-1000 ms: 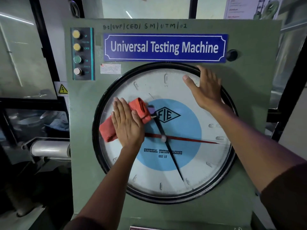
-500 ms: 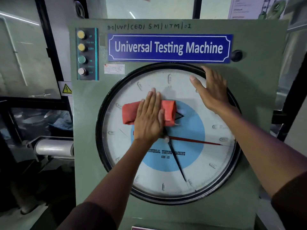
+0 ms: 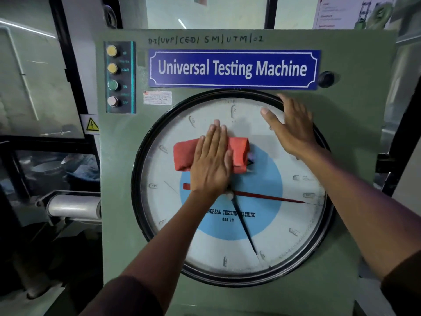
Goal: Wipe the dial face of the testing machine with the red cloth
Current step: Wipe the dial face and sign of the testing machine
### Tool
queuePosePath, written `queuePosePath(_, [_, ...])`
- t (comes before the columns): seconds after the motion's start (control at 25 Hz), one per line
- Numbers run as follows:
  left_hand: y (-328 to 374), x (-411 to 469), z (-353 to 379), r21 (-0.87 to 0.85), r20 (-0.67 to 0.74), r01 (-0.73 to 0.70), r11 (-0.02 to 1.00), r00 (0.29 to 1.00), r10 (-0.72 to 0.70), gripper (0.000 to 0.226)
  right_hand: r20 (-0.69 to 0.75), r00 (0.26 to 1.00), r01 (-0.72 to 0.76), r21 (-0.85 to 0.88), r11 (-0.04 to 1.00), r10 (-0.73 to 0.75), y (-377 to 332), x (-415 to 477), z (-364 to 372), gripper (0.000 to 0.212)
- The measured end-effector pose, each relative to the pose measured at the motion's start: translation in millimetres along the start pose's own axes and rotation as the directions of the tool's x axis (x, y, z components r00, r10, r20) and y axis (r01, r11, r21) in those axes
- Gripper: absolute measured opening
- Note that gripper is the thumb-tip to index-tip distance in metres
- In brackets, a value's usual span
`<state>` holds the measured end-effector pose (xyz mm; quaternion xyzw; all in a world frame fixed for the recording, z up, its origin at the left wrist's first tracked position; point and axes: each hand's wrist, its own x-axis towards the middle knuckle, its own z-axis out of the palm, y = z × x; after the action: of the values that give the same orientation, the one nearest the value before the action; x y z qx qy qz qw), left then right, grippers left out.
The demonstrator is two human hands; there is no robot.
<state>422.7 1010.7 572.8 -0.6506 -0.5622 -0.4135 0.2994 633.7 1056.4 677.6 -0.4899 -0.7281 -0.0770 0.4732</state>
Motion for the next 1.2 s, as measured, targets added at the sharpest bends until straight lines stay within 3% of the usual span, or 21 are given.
queuePosePath(0.2, [-22.2,62.3,-15.7,-0.009,-0.101,0.184,0.983,0.978,-0.184,0.06,-0.014,1.0,-0.01,-0.008,1.0,0.01,-2.1,-0.2,2.9,0.083])
queuePosePath(0.32, [-23.3,62.3,-10.3,0.002,-0.108,0.126,0.992,0.986,-0.125,0.06,-0.016,1.0,-0.003,-0.006,1.0,0.003,-0.1,-0.4,4.5,0.088])
queuePosePath(0.4, [-36.9,34.5,-7.7,0.026,-0.077,0.074,0.997,0.994,-0.072,0.061,-0.015,1.0,-0.015,0.006,1.0,0.015,1.3,0.5,1.4,0.09])
queuePosePath(0.64, [-86.4,-102.3,0.8,0.054,0.025,0.184,0.982,0.982,-0.185,0.062,-0.098,0.995,-0.017,-0.032,0.999,0.013,-4.0,-1.4,11.5,0.088])
queuePosePath(0.76, [-95.0,-126.2,3.6,0.096,0.052,0.193,0.977,0.979,-0.198,0.062,-0.146,0.989,0.002,-0.062,0.998,-0.011,-3.8,-2.4,17.0,0.089])
queuePosePath(0.92, [-90.0,-110.2,2.0,0.089,0.034,0.187,0.978,0.981,-0.191,0.062,-0.215,0.976,-0.011,-0.132,0.991,-0.018,-5.3,-2.6,24.7,0.092])
queuePosePath(1.2, [-59.1,1.6,-9.1,0.059,-0.072,0.094,0.994,0.993,-0.09,0.061,-0.291,0.954,0.004,-0.213,0.977,-0.067,-4.7,-7.6,33.4,0.098])
